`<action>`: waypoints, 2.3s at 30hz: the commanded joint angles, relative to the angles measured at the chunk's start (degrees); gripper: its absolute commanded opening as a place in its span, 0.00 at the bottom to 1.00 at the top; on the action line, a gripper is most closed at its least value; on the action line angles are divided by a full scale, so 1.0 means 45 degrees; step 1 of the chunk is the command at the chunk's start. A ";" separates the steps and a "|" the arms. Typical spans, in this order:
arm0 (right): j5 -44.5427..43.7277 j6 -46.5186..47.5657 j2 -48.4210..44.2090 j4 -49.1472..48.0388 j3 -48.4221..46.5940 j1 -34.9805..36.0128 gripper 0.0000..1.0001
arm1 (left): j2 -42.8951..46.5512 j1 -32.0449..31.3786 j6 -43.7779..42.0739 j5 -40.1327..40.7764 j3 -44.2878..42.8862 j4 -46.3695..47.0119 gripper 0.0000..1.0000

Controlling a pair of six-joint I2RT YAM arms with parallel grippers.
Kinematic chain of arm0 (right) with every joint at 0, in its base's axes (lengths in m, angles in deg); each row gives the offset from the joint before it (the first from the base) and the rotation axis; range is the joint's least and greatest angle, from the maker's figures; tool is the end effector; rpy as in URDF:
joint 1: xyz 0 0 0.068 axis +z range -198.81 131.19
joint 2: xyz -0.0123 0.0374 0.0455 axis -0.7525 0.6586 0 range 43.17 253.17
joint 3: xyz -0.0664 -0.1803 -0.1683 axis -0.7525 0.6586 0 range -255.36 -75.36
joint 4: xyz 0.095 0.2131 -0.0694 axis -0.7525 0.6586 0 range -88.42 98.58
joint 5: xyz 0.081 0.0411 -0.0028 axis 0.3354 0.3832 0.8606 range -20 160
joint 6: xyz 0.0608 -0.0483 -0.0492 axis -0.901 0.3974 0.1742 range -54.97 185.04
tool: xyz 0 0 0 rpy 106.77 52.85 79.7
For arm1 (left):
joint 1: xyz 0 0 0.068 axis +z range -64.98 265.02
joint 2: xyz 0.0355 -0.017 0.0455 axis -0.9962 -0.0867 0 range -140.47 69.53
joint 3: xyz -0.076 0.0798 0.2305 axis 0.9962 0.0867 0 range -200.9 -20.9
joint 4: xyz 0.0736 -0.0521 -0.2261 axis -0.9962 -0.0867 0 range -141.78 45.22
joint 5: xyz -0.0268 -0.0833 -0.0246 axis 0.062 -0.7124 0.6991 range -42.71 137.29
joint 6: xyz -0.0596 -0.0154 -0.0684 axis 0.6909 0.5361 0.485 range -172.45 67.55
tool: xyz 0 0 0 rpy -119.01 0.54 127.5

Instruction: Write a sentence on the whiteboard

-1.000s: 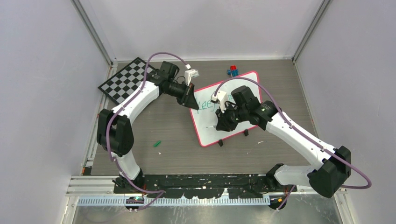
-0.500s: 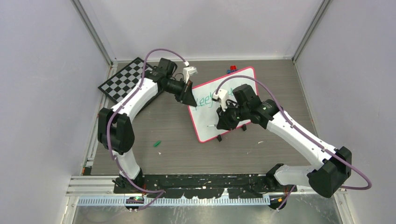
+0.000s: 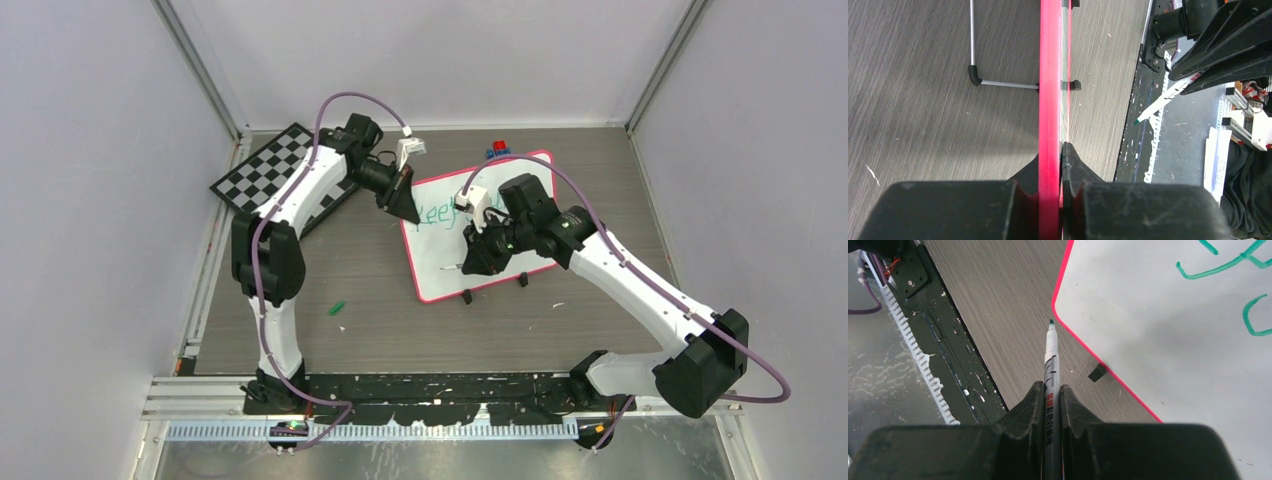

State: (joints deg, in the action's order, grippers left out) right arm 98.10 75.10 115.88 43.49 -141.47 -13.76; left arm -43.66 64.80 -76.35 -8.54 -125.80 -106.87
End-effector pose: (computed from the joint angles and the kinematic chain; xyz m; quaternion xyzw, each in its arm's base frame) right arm 0.2029 0.1899 0.2722 -0.4274 0.8048 0.2959 0.2864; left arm 0.3415 -0.1987 0.2531 0.4010 0.7770 -0.4562 0.1652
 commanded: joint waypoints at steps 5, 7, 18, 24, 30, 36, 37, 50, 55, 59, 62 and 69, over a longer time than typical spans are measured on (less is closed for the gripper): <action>0.0227 -0.0178 0.0080 -0.0265 -0.0580 -0.0204 0.00 | -0.0050 0.0140 -0.0651 0.1001 -0.0540 -0.0410 0.18; 0.0115 -0.0300 0.0059 -0.0370 -0.0556 -0.0322 0.00 | 0.0180 0.0156 -0.0408 0.0934 -0.0311 -0.0308 0.26; -0.1268 -0.1602 0.0242 -0.2157 -0.0076 -0.0572 0.00 | 0.1627 0.0725 0.1363 0.0180 0.1891 0.2175 0.36; -0.1400 -0.1617 0.0703 -0.2609 0.0218 -0.0571 0.00 | 0.1521 0.0725 0.1519 -0.0081 0.2044 0.2410 0.36; -0.1691 -0.1688 0.1012 -0.3164 0.0478 -0.0458 0.00 | 0.1484 0.0721 0.1880 -0.0346 0.2257 0.2859 0.36; -0.1713 -0.1806 0.1188 -0.3526 0.0465 -0.0238 0.00 | 0.1512 0.0672 0.2294 -0.0705 0.2553 0.3359 0.32; -0.1713 -0.1797 0.1243 -0.3525 0.0415 -0.0179 0.00 | 0.1507 0.0668 0.2341 -0.0736 0.2600 0.3407 0.31; -0.2324 -0.1611 0.1681 -0.3470 0.0156 0.0293 0.00 | 0.1269 0.0550 0.2417 -0.0943 0.2657 0.3633 0.07; -0.2357 -0.1617 0.1771 -0.3507 0.0001 0.0305 0.00 | 0.1244 0.0530 0.2208 -0.0727 0.2589 0.3428 0.00; -0.2390 -0.1583 0.1773 -0.3515 -0.0073 0.0306 0.00 | 0.1268 0.0528 0.2077 -0.0619 0.2604 0.3348 0.00; -0.2457 -0.1527 0.1763 -0.3496 -0.0126 0.0304 0.00 | 0.1249 0.0526 0.2064 -0.0562 0.2590 0.3328 0.00; -0.2831 -0.1370 0.1913 -0.3488 -0.0035 0.0299 0.00 | 0.1285 0.0530 0.2049 -0.0552 0.2569 0.3333 0.00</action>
State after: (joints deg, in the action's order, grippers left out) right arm 87.36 67.93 124.20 30.15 -139.54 -12.60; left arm -39.57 67.02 -66.12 -13.50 -113.85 -92.29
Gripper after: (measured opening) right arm 0.174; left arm 0.064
